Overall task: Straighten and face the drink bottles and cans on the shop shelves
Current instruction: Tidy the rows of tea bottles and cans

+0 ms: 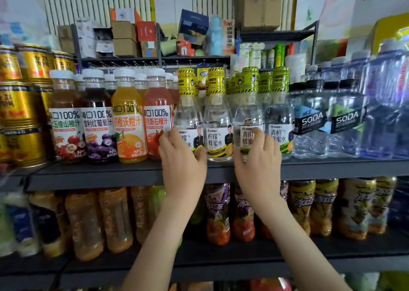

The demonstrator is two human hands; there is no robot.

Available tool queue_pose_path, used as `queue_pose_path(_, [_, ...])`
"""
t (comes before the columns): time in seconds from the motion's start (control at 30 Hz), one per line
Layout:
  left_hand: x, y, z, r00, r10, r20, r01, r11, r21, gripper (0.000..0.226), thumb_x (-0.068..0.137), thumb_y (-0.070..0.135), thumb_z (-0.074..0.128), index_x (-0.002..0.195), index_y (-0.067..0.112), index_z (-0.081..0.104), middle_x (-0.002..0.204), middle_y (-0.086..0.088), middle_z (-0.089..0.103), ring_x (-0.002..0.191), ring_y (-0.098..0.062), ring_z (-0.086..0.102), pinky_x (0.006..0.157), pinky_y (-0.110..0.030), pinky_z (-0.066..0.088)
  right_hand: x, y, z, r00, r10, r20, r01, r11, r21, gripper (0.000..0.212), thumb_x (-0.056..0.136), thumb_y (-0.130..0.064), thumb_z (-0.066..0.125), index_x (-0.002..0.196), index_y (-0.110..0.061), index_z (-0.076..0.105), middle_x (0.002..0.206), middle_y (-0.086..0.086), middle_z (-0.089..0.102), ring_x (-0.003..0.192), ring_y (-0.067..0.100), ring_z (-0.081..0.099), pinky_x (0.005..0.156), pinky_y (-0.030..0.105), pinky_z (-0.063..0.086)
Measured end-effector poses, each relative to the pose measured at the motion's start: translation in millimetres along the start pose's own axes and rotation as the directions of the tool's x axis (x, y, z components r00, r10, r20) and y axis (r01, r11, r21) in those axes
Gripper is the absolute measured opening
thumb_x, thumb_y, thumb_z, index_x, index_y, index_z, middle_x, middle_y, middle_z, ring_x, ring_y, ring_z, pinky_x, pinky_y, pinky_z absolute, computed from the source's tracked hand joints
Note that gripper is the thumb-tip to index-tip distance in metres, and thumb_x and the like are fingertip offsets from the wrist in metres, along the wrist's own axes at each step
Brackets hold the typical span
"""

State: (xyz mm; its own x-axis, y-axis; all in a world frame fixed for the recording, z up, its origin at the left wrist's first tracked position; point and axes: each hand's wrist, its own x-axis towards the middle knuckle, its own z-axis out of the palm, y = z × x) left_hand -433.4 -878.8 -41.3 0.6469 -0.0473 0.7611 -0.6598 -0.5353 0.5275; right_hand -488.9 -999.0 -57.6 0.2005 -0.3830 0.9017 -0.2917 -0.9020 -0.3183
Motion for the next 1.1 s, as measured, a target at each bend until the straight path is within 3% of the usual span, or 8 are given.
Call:
queue_pose_path(0.2, [-11.0,17.9,28.3,0.984,0.164,-0.075,-0.155,0.981,0.113,0.073,0.072,0.026,0.080,0.130,-0.001,0.045,0.132,-0.026,0.041,0.122,-0.043,0.039,0.099,-0.057,0.039,0.6,14.0,0.1,0.973,0.160,0.168,-0.158,0.987,-0.024,0.068,0.089,-0.038,0.060,0.138,0.001,0.037,0.127,0.015,0.051,0.118,0.033,0.046,0.096,0.037,0.035])
queue_pose_path(0.4, [-11.3,16.3,46.9,0.965,0.245,-0.093,-0.225,0.957,0.182,0.075,0.068,0.027,0.081,0.129,0.002,0.047,0.135,-0.027,0.037,0.125,-0.041,0.028,0.105,-0.062,0.025,2.3,-3.4,9.2,0.944,0.325,0.053,-0.322,0.945,-0.055,0.058,0.077,-0.034,0.072,0.116,0.002,0.051,0.109,0.017,0.055,0.104,0.037,0.052,0.087,0.047,0.038])
queue_pose_path(0.47, [-10.6,17.7,50.9,0.957,0.266,-0.117,-0.242,0.953,0.182,0.074,0.067,0.024,0.082,0.129,0.002,0.046,0.136,-0.027,0.037,0.126,-0.039,0.026,0.107,-0.060,0.021,3.3,-6.6,10.0,0.946,0.323,0.017,-0.322,0.945,-0.060,0.055,0.074,-0.033,0.074,0.111,0.001,0.051,0.106,0.016,0.055,0.102,0.037,0.053,0.087,0.047,0.038])
queue_pose_path(0.6, [-14.9,21.1,55.6,0.951,0.276,-0.141,-0.255,0.955,0.150,0.074,0.070,0.024,0.080,0.130,0.001,0.045,0.138,-0.026,0.036,0.129,-0.039,0.027,0.107,-0.058,0.018,4.9,6.1,4.5,0.953,0.282,0.114,-0.281,0.959,-0.024,0.055,0.084,-0.041,0.065,0.122,-0.008,0.044,0.120,0.007,0.049,0.117,0.028,0.044,0.095,0.040,0.031])
queue_pose_path(0.73, [-24.2,32.3,58.2,0.935,0.317,-0.159,-0.302,0.947,0.114,0.070,0.072,0.024,0.078,0.130,0.002,0.046,0.138,-0.025,0.034,0.127,-0.039,0.028,0.105,-0.057,0.020,7.4,32.4,-14.8,0.987,0.158,0.015,-0.158,0.986,0.058,0.043,0.086,-0.027,0.065,0.118,-0.003,0.051,0.109,0.012,0.053,0.105,0.032,0.049,0.086,0.039,0.037])
queue_pose_path(0.87, [-44.5,58.5,66.5,0.930,0.324,-0.175,-0.323,0.946,0.035,0.062,0.071,0.019,0.078,0.126,0.008,0.053,0.126,-0.016,0.039,0.111,-0.032,0.036,0.092,-0.048,0.032,15.4,80.1,-40.8,0.989,0.138,-0.051,-0.140,0.989,-0.041,0.048,0.084,-0.017,0.067,0.125,0.000,0.048,0.113,0.016,0.052,0.107,0.034,0.048,0.088,0.038,0.035])
queue_pose_path(0.97, [-57.7,85.9,74.9,0.917,0.348,-0.196,-0.363,0.931,-0.045,0.060,0.073,0.019,0.076,0.124,0.002,0.049,0.110,-0.018,0.051,0.101,-0.028,0.041,0.087,-0.038,0.038,22.4,121.3,-58.8,0.981,0.179,-0.072,-0.185,0.979,-0.082,0.051,0.083,-0.015,0.068,0.126,0.002,0.047,0.115,0.019,0.051,0.108,0.037,0.047,0.088,0.043,0.036])
queue_pose_path(1.1, [-65.5,126.6,95.9,0.951,0.296,-0.095,-0.304,0.949,-0.083,0.056,0.074,0.025,0.075,0.114,-0.005,0.051,0.098,-0.016,0.055,0.089,-0.032,0.056,0.075,-0.038,0.051,32.6,166.4,-72.4,0.978,0.190,-0.080,-0.199,0.974,-0.109,0.054,0.084,-0.017,0.069,0.128,0.004,0.046,0.117,0.022,0.052,0.108,0.040,0.048,0.088,0.045,0.038])
